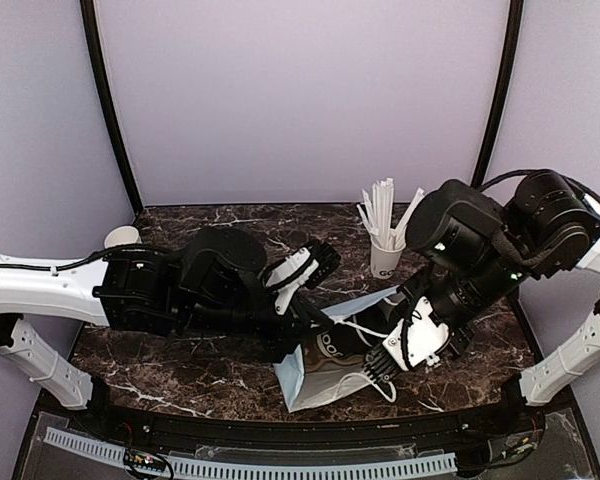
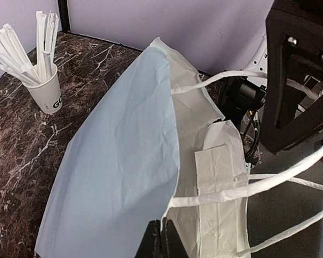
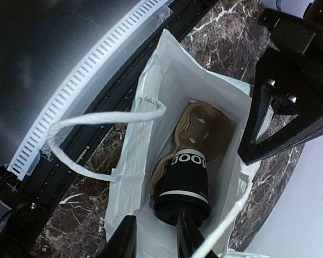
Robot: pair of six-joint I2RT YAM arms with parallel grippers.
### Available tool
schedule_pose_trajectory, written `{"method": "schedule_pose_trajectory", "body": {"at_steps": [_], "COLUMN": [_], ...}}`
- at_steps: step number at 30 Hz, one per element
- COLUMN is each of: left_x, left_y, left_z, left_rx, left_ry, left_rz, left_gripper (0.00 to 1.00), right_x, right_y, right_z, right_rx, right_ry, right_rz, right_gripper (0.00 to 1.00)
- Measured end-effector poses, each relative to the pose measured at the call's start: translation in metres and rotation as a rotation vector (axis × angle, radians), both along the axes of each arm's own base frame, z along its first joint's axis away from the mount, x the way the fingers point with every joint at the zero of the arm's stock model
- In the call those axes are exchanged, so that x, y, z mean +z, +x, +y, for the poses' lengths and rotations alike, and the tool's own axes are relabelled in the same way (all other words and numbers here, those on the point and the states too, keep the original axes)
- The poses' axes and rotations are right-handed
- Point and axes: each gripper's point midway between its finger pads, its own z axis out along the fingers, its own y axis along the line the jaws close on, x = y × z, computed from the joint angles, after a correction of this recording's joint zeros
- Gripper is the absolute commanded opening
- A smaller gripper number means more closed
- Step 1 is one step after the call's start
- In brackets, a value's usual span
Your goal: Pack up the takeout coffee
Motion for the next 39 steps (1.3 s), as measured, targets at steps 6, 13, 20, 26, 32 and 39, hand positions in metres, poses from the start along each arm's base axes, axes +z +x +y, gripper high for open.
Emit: {"method": "schedule_pose_trajectory", "body": {"at_steps": [6,13,20,26,32,39], "left_x": [0.001,0.003,0.004,0.004,0.002,0.001], "left_y": [0.008,0.013,0.012,0.011,0.009,0.006], "left_z": [0.001,0.002,0.004,0.004,0.003,0.002], "left_rx": [0.032,0.053,0.057,0.056,0.048,0.031], "left_ry": [-0.02,-0.038,-0.057,-0.066,-0.076,-0.091], "left_rz": [0.038,0.067,0.081,0.103,0.119,0.147], "left_gripper": [0.0,0.0,0.0,0.0,0.0,0.0], "right_x": [-0.012,0.039,0.074,0.004,-0.026,-0.04], "right_y": [0.005,0.015,0.014,-0.006,0.006,0.035], "right_z": [0.006,0.019,0.029,0.027,0.025,0.026], "right_rx": [0.012,-0.03,-0.06,0.035,0.008,-0.1], "right_ry": [-0.02,0.1,0.205,0.026,-0.049,-0.085], "right_rz": [-0.138,-0.277,-0.305,-0.343,-0.397,-0.375], "right_gripper": [0.42,0.47,0.32,0.22,0.22,0.23]}}
